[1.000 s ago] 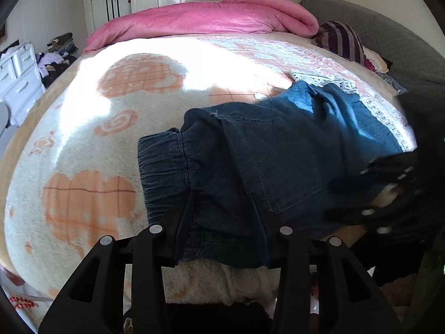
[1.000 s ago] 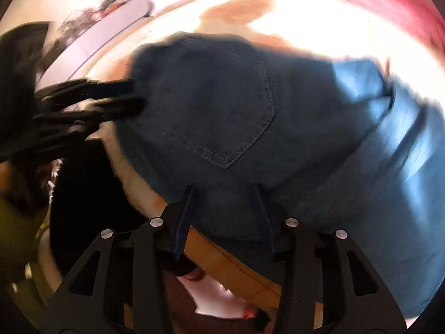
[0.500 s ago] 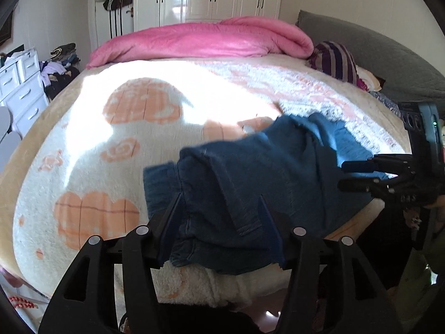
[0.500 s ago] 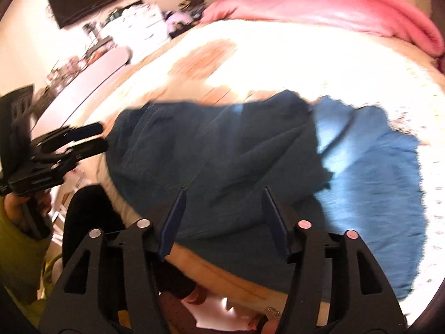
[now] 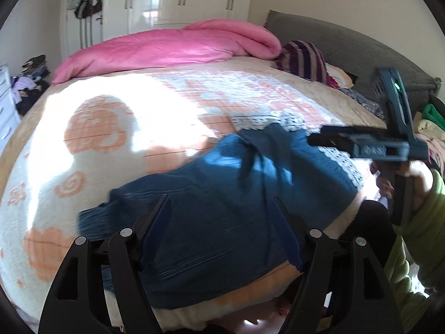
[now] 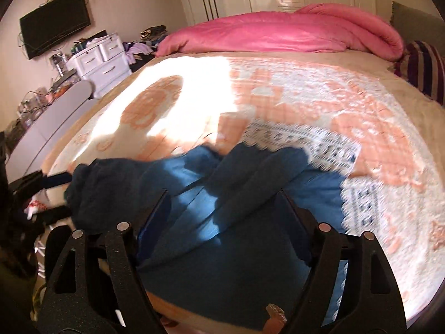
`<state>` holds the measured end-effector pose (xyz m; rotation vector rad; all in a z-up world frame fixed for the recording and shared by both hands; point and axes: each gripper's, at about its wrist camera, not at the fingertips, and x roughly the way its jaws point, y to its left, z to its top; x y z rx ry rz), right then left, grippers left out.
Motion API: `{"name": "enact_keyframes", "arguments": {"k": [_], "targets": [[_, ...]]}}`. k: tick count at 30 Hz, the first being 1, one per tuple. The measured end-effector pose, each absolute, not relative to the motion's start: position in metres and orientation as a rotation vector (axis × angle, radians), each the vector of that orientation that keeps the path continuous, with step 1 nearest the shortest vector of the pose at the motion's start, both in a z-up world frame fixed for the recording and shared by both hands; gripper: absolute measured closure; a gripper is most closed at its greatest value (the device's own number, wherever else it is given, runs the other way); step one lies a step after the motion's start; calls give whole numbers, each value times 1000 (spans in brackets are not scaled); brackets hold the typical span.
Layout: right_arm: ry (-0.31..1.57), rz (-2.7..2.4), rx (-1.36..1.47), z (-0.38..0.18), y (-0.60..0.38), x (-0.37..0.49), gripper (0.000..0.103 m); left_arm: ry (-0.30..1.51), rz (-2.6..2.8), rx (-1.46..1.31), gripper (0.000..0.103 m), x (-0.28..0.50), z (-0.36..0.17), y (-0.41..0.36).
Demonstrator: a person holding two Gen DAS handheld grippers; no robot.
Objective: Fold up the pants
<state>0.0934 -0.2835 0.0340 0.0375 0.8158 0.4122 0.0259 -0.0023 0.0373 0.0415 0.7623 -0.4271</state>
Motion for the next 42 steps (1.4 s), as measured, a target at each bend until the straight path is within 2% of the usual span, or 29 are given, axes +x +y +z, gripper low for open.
{"name": "enact_keyframes", "arguments": {"k": [11, 18, 21, 23, 31, 32, 33, 35, 36, 37, 42], "targets": [[819, 383, 14, 49, -282, 147, 27, 834, -534, 42, 32, 40, 17, -46], [884, 360, -55, 33, -261, 196, 27, 872, -587, 20, 32, 50, 3, -64], [941, 345, -80, 17, -248, 220, 27, 885, -614, 18, 40, 53, -3, -74], [983, 326, -93, 5, -240, 235, 27, 898, -634, 8, 52, 57, -8, -80], [1073, 270, -159, -35, -211, 278, 27, 953, -650, -3, 52, 71, -32, -97], [1094, 257, -164, -44, -212, 283, 31, 956, -650, -3, 52, 73, -35, -98], [1107, 251, -164, -50, -214, 286, 49, 959, -651, -6, 52, 74, -37, -98], [1095, 249, -149, -55, -223, 286, 69, 960, -657, -12, 51, 74, -40, -97], [1088, 257, -124, -52, -229, 285, 85, 960, -657, -16, 50, 74, -41, -97], [1086, 266, -90, -48, -237, 284, 92, 960, -657, -18, 50, 75, -42, -96], [1019, 291, 49, -22, -280, 259, 98, 940, -664, -38, 50, 77, -41, -93]]}}
